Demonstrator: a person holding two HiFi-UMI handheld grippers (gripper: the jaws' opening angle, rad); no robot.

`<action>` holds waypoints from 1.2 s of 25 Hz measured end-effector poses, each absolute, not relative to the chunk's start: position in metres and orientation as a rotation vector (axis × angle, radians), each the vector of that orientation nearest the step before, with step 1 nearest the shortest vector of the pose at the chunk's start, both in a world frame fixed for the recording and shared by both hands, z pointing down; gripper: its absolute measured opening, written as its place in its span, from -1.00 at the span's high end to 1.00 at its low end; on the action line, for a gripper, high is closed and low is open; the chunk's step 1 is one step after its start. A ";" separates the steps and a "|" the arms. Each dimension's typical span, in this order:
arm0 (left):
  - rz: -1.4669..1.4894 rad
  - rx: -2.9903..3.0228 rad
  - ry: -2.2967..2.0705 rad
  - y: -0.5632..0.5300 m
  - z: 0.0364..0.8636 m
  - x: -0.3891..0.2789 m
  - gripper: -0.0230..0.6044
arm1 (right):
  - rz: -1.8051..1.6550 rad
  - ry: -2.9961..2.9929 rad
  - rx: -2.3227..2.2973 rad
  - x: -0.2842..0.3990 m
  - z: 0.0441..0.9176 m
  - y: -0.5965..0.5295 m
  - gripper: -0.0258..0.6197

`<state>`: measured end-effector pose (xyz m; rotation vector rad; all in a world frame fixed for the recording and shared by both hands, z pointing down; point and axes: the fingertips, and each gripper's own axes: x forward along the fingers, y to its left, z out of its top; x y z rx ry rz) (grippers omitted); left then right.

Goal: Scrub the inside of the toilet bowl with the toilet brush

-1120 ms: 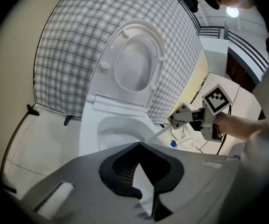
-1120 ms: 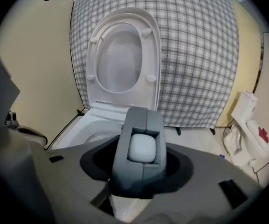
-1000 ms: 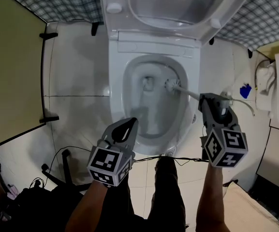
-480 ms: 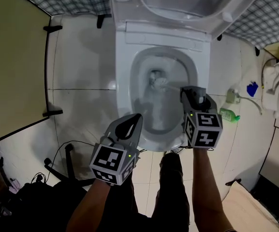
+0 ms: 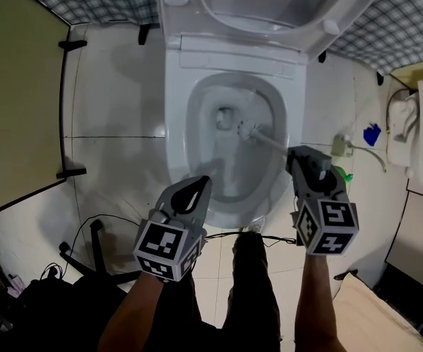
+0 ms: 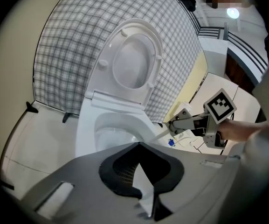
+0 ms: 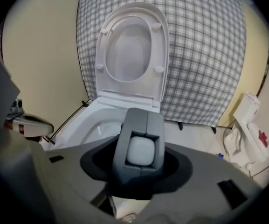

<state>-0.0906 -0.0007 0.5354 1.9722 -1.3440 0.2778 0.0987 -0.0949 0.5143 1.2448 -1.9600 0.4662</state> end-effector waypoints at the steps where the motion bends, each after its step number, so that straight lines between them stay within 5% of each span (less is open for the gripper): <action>1: 0.272 1.977 -1.338 -0.002 0.533 -0.087 0.90 | 0.458 -1.952 1.250 0.103 0.507 -0.091 0.26; 8: 0.265 1.981 -1.321 0.000 0.531 -0.080 0.90 | 0.408 -1.908 1.173 0.107 0.487 -0.065 0.28; 22: 0.288 1.945 -1.331 0.017 0.547 -0.094 0.90 | 0.453 -1.876 0.888 0.047 0.603 -0.068 0.33; 30: 0.276 1.951 -1.336 0.014 0.541 -0.095 0.90 | 0.364 -1.887 0.737 0.081 0.545 -0.038 0.34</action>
